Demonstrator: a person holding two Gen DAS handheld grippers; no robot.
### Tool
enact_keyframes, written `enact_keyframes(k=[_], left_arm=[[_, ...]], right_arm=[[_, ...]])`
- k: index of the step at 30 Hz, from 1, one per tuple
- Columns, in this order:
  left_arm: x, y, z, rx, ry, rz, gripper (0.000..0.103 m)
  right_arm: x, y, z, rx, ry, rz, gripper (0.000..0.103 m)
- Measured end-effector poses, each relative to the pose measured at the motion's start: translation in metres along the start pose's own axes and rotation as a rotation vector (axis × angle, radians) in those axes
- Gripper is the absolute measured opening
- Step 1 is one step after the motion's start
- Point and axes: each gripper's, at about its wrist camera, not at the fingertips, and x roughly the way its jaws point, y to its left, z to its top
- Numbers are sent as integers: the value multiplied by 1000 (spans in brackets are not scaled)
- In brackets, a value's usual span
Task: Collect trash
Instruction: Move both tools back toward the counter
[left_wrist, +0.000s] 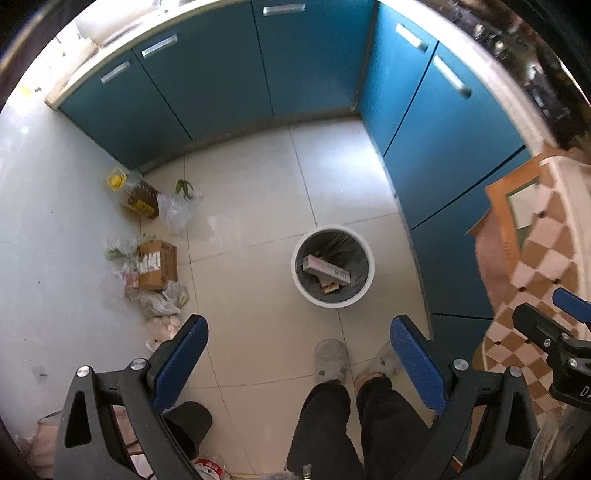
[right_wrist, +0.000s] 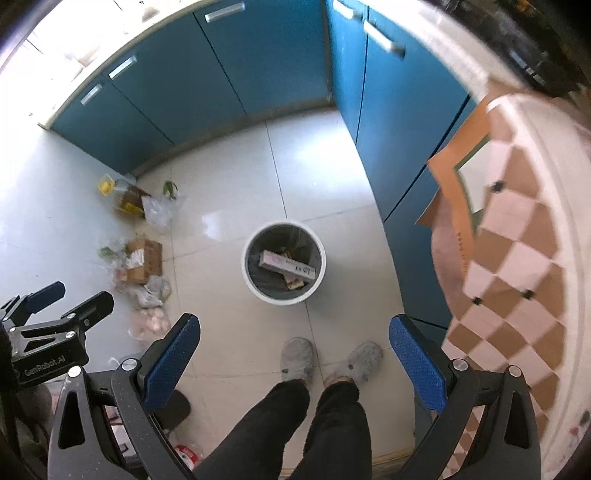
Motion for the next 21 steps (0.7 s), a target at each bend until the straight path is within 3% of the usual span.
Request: enact_keyframes(k=[6, 11, 16, 21], left_arm=[[-52, -9, -3, 27, -61, -21, 101], [-96, -41, 8, 112, -177, -5, 102], [-135, -112, 24, 234, -280, -37, 103], [-152, -237, 16, 430, -304, -88, 103]], right_arm=[[-71, 2, -7, 32, -62, 59, 103], [-115, -25, -18, 167, -117, 198, 103], [-152, -86, -35, 313, -203, 233, 103], [-194, -191, -80, 523, -296, 156, 103]])
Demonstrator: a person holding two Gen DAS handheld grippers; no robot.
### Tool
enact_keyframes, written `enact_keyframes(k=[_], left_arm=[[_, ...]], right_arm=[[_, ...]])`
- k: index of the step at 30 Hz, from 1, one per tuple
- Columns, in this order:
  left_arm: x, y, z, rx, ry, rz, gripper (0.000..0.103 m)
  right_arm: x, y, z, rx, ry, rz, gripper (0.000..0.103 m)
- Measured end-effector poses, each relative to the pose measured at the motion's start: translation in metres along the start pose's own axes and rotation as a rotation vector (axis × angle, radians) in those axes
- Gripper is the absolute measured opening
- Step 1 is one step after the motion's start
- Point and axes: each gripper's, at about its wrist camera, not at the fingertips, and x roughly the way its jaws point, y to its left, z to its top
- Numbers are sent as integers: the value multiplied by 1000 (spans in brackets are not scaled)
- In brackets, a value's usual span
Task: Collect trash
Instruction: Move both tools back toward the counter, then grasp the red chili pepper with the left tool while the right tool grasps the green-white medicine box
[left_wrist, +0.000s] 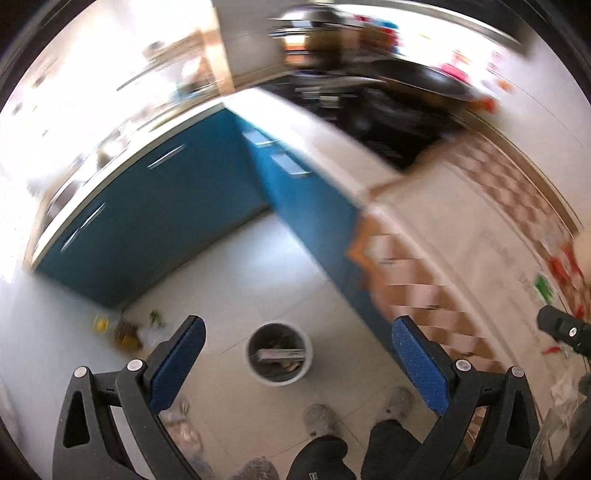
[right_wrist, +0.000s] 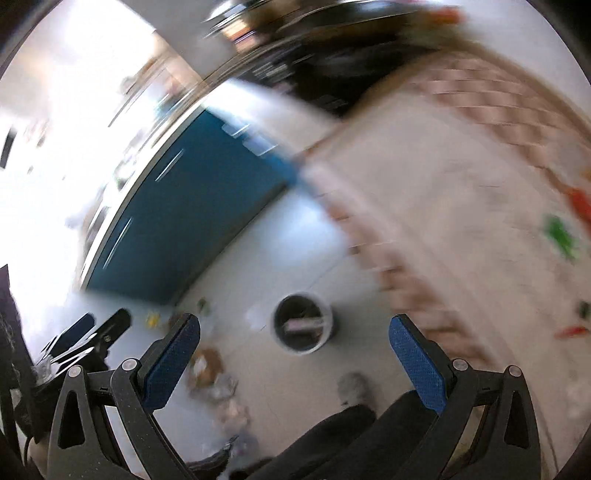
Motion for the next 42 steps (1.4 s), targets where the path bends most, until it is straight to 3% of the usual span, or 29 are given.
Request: enact_keyframes(k=[6, 10, 12, 17, 21, 24, 25, 26, 27, 29, 31, 32, 34, 42], left_arm=[[15, -183, 12, 329, 52, -118, 103], [27, -296, -4, 576, 115, -216, 103], [33, -346, -22, 713, 133, -253, 101], [47, -432, -60, 984, 187, -322, 68], [63, -471, -85, 1131, 240, -324, 55], [65, -484, -89, 1154, 233, -327, 45], [66, -486, -89, 1157, 242, -330, 37], [67, -488, -88, 1145, 267, -356, 18], [67, -491, -87, 1137, 275, -357, 9], [67, -494, -88, 1128, 275, -346, 8], [65, -494, -88, 1115, 256, -325, 8], [62, -492, -89, 1108, 246, -318, 8], [54, -482, -92, 1077, 227, -318, 8], [17, -452, -62, 954, 123, -339, 8]], right_arm=[[-82, -177, -14, 336, -99, -185, 103], [-126, -302, -64, 607, -116, -296, 103], [-135, -340, -88, 700, -112, -325, 103], [-155, -410, -151, 885, -101, -385, 103], [-155, -443, -182, 937, -91, -421, 103], [-148, -457, -193, 938, -67, -453, 103], [-143, -462, -196, 943, -56, -455, 103], [-138, -467, -197, 942, -41, -453, 103], [-134, -469, -198, 940, -29, -452, 103], [-127, -472, -200, 925, -9, -447, 102], [-120, -472, -200, 892, 7, -466, 86], [-117, -472, -200, 881, 11, -469, 85], [-114, -467, -198, 823, 8, -541, 70], [-142, -469, -211, 822, -93, -547, 70]])
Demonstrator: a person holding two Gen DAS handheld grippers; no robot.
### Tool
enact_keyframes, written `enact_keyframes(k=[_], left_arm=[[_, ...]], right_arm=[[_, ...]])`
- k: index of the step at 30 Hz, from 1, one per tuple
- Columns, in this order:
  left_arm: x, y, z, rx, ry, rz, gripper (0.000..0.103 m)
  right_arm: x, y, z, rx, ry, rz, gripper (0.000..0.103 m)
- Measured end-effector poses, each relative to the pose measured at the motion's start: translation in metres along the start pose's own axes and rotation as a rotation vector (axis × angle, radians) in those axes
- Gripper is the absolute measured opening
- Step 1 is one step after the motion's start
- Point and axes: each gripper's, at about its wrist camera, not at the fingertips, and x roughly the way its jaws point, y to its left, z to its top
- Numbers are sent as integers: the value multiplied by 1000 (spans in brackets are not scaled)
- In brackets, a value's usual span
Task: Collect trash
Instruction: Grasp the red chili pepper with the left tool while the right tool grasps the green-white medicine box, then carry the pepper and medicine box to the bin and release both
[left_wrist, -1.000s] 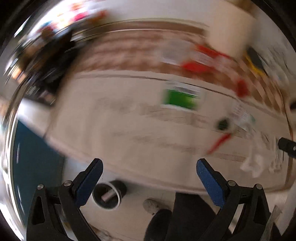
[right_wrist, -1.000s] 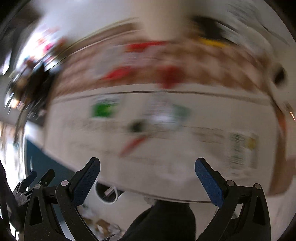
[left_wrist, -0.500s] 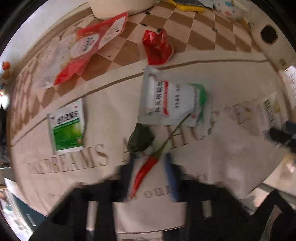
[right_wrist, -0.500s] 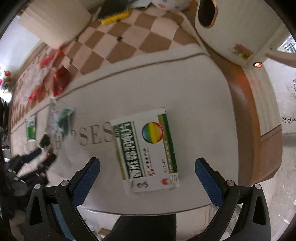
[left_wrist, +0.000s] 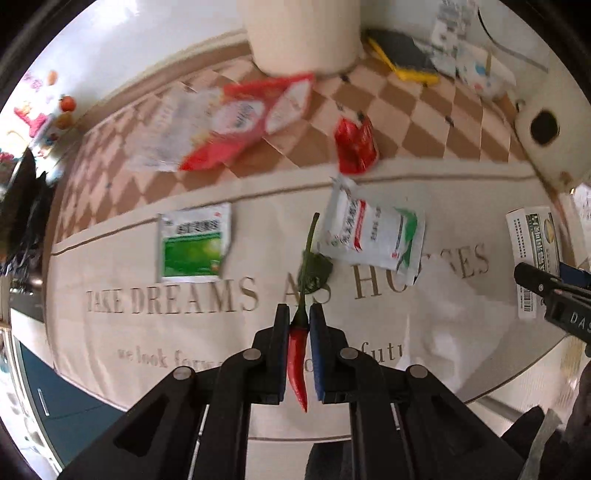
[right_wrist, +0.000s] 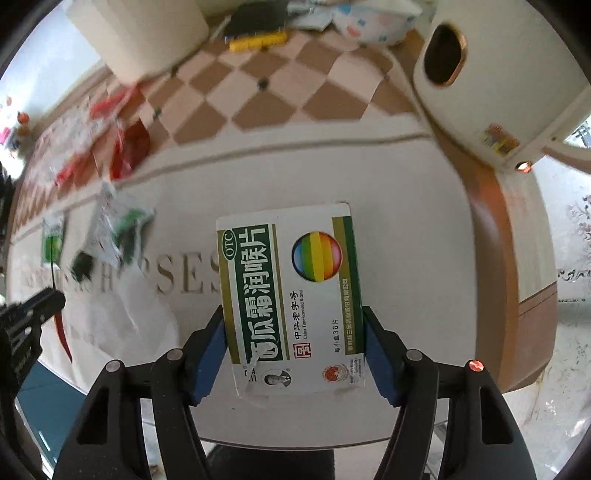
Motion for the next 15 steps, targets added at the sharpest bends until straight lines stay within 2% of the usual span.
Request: enact_keyframes(k=[7, 11, 15], left_arm=[[-49, 36, -3, -108, -127, 29, 8], [-75, 73, -21, -217, -182, 43, 8], [-92, 118, -54, -347, -203, 59, 8]], right_arm=[[-56, 8, 4, -19, -125, 62, 70], [-84, 79, 19, -96, -176, 92, 70], [-100, 139, 15, -210, -205, 136, 70]])
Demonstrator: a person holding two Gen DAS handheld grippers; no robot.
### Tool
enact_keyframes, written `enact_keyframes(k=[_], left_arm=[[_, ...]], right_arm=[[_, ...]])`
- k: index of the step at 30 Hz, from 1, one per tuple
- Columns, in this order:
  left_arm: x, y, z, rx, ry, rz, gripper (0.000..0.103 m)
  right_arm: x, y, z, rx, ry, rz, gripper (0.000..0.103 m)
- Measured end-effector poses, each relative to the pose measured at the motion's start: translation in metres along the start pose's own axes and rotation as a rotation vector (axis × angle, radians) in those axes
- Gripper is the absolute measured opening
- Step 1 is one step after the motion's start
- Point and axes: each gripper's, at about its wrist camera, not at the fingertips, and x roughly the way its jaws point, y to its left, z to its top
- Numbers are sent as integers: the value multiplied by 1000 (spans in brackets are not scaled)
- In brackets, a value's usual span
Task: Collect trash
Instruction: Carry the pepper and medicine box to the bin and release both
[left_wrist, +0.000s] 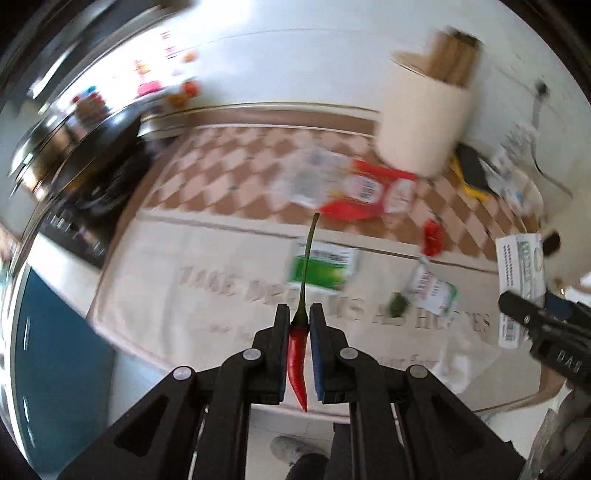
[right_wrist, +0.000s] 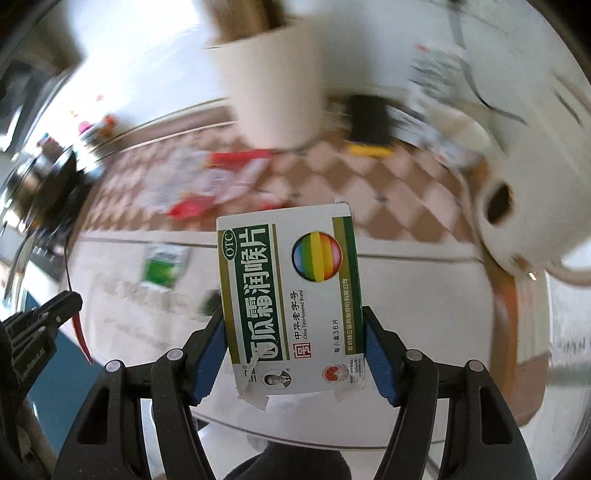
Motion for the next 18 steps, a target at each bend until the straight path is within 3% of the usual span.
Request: enact_keyframes(k=[5, 9, 18], left_arm=[[-12, 73, -32, -156, -3, 56, 8], [-17, 143, -76, -315, 22, 109, 8], [-3, 275, -194, -636, 120, 183, 8]], right_arm=[[1, 96, -9, -171, -2, 74, 70], [6, 173, -31, -315, 22, 134, 70], [49, 329, -128, -606, 144, 228, 70]])
